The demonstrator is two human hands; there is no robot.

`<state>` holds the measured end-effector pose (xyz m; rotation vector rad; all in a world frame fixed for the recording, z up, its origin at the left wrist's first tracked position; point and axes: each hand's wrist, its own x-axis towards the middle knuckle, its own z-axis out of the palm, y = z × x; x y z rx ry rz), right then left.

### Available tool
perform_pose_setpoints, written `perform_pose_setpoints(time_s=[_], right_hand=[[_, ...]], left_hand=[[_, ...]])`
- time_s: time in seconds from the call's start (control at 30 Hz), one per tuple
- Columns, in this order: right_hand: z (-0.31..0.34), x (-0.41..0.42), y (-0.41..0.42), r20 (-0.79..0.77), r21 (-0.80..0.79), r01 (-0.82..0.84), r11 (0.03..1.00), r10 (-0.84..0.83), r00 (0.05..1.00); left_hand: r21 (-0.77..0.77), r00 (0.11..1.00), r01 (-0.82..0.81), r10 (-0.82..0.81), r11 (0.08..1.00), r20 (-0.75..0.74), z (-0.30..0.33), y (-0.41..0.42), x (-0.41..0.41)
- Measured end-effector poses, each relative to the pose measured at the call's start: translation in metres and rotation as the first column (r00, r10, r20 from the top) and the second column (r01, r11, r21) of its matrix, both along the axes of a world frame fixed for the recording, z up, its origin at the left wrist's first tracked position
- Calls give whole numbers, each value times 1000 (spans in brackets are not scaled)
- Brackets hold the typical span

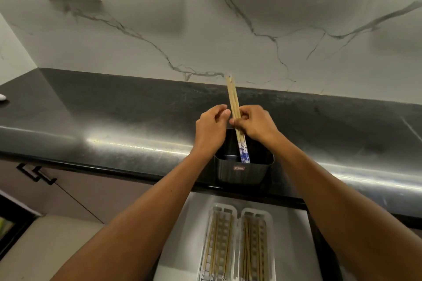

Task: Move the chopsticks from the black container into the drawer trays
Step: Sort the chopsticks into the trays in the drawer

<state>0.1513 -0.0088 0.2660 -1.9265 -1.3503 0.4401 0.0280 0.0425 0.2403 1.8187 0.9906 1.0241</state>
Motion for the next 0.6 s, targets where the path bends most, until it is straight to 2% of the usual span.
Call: perform_pose_setpoints(time_s=[0.07, 0.17, 0.3, 0.47, 0.6], right_hand=[[19, 3, -2, -47, 80, 14, 997, -11, 999], [45, 10, -5, -198, 164, 27, 986, 6, 980], [63, 21, -9, -409, 209, 78, 975, 14, 913], [57, 31, -15, -558, 128, 124, 984, -32, 829], [48, 36, -20, -622, 36, 81, 996, -41, 782]], left_hand=[[-4, 994, 102, -102, 995, 41, 11, -1, 6], [-77, 949, 290, -276, 954, 154, 22, -6, 12], [-186, 911, 393, -355, 901, 209, 27, -15, 21], [-411, 830, 550, -422, 727, 364, 25, -24, 24], [-490, 799, 598, -421, 635, 430, 16, -31, 25]])
